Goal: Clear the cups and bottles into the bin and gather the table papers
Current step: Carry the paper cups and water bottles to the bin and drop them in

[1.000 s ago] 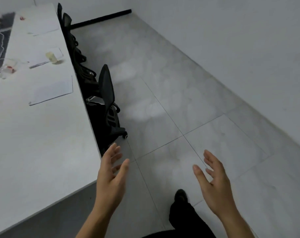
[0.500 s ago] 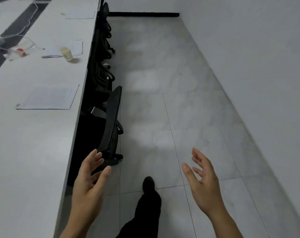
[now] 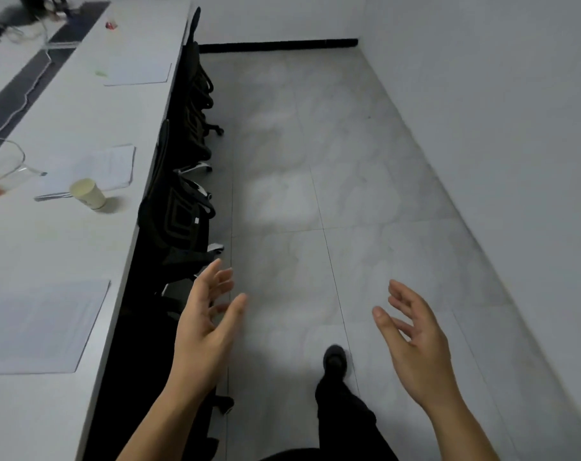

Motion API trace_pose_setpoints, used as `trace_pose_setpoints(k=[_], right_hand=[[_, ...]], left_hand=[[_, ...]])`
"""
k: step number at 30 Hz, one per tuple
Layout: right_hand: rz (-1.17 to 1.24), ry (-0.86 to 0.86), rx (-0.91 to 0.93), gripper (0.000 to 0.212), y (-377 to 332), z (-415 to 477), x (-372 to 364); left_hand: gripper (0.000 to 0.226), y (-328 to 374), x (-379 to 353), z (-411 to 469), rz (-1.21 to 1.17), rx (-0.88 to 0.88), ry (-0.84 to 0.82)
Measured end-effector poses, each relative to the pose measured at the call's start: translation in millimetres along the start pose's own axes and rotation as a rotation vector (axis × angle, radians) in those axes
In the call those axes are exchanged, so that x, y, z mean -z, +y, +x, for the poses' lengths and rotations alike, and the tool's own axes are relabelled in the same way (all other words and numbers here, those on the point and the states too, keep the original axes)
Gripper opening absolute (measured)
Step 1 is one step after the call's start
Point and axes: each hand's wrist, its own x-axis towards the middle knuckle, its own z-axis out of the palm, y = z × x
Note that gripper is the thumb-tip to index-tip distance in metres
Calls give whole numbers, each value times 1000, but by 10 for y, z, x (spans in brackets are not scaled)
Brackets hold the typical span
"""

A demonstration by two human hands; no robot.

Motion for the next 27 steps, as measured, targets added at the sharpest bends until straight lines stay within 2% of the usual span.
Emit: trace_pose_setpoints(k=[6,8,13,17,20,27], right_hand=[[31,-165,-8,43,-62,1931,-660],[27,-251,12,40,-335,2588,-907],[-35,-502,196,40,-1278,3994,-1738],[-72,-672,300,43,-1829,4605,-2549],[-106,-775,330,43,-1942,4873,-3209],[-201,-978,343,41,-2273,5211,-4646]], left_hand=[[55,-235,-345,1419,68,112,141],[57,-129,-313,1889,85,138,221],[57,276,-19,2861,108,109,518],[60,236,236,3261,81,129,711],[60,-54,427,3540,62,202,824],[59,-513,1184,4409,2,332,948]])
